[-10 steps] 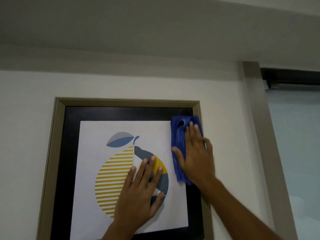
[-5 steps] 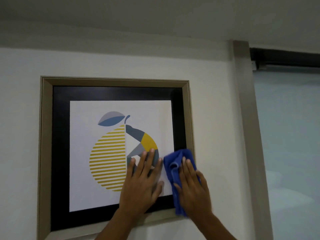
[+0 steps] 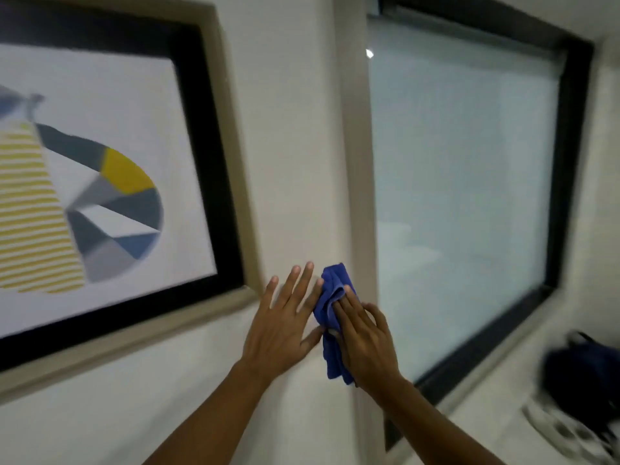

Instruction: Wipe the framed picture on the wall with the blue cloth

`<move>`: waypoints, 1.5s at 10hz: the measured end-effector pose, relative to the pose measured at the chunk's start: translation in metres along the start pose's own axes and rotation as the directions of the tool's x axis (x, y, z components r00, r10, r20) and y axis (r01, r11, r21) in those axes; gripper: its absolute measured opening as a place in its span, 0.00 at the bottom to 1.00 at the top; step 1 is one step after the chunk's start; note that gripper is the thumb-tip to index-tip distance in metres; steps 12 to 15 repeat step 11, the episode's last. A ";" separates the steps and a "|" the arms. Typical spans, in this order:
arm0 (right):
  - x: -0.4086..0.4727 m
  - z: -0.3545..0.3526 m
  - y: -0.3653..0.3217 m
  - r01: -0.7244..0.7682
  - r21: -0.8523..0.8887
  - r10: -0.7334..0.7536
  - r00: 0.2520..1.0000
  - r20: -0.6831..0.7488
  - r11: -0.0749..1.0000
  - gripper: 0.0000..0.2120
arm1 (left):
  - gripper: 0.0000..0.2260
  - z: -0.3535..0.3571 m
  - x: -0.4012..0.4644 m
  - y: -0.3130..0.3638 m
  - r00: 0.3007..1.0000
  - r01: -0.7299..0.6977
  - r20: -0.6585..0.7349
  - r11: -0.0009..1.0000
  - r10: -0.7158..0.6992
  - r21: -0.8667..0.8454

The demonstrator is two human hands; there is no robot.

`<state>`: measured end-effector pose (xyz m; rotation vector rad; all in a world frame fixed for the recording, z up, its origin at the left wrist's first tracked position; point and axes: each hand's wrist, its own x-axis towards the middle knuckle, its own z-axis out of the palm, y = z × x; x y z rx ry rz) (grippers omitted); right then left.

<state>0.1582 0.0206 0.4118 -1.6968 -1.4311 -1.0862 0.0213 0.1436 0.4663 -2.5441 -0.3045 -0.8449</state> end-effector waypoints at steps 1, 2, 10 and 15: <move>-0.084 -0.015 0.044 -0.135 -0.118 0.156 0.969 0.190 0.984 0.19 | 0.35 0.063 -0.002 0.071 0.991 -0.061 0.110 0.987 0.077 -0.147; -0.149 -0.024 0.064 -0.189 -0.166 0.235 0.914 0.330 0.968 0.23 | 0.34 0.109 -0.018 0.122 0.975 -0.051 0.193 0.961 0.106 -0.272; -0.708 0.069 0.061 -0.395 -0.437 0.489 0.037 0.872 0.808 0.31 | 0.29 0.461 -0.376 0.451 0.508 0.061 0.757 0.860 0.411 -0.507; -0.652 0.057 0.081 -0.414 -0.387 0.344 -0.177 0.922 0.824 0.33 | 0.32 0.425 -0.341 0.438 0.469 0.092 0.782 0.858 0.409 -0.505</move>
